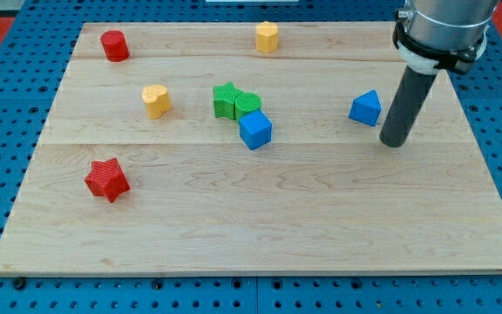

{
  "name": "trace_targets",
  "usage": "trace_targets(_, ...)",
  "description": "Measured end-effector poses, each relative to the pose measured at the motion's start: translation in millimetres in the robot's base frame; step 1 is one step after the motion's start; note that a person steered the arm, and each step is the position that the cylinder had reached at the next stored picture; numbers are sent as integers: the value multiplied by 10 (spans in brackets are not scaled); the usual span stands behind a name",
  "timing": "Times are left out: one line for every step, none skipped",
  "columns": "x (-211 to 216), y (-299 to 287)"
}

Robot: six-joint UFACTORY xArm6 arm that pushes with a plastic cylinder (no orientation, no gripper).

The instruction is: Push the blue triangle to the top right

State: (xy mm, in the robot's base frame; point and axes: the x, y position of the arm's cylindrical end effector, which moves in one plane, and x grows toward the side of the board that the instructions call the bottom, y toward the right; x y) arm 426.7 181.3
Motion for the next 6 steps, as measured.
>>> trace_targets(-483, -204)
trace_targets(-282, -193)
trace_targets(-289, -505)
trace_targets(-948, -498)
trace_targets(-1358, -565)
trace_targets(-1500, -535)
